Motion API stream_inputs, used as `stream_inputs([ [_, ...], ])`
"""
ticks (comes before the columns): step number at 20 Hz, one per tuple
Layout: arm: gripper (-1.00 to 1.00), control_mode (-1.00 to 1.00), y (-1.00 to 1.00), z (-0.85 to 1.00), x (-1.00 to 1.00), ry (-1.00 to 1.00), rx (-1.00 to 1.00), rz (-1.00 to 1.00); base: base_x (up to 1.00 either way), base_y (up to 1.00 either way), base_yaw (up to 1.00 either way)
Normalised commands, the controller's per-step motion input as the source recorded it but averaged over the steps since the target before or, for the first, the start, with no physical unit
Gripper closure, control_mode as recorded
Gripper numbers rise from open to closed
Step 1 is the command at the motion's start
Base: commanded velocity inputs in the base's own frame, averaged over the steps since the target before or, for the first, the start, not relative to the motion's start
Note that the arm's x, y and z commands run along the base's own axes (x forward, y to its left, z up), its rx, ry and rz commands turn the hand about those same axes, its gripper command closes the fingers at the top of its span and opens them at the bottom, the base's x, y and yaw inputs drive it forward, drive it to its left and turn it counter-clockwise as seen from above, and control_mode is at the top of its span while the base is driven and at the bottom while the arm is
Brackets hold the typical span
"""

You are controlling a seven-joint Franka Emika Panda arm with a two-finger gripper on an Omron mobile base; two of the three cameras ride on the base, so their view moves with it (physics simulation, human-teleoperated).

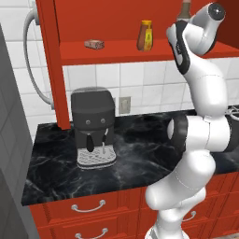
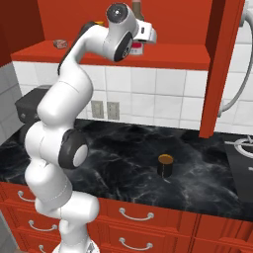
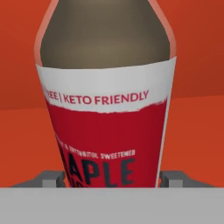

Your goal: Pick the syrup bottle and honey bottle from the cabinet and place them next to the mug.

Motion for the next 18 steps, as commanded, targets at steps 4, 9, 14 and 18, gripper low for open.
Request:
stream_inputs([
  [4, 1.00, -1.00, -0.03, 0.00, -0.42, 0.00, 0.00, 0.00, 0.00, 0.00, 0.00],
  [9, 1.00, -1.00, -0.06, 0.00, -0.49, 0.00, 0.00, 0.00, 0.00, 0.00, 0.00],
  [14, 1.00, -1.00, -0.13, 0.00, -0.73, 0.00, 0.00, 0.00, 0.00, 0.00, 0.00],
  [18, 1.00, -1.00, -0.17, 0.00, -0.76, 0.00, 0.00, 0.00, 0.00, 0.00, 0.00],
])
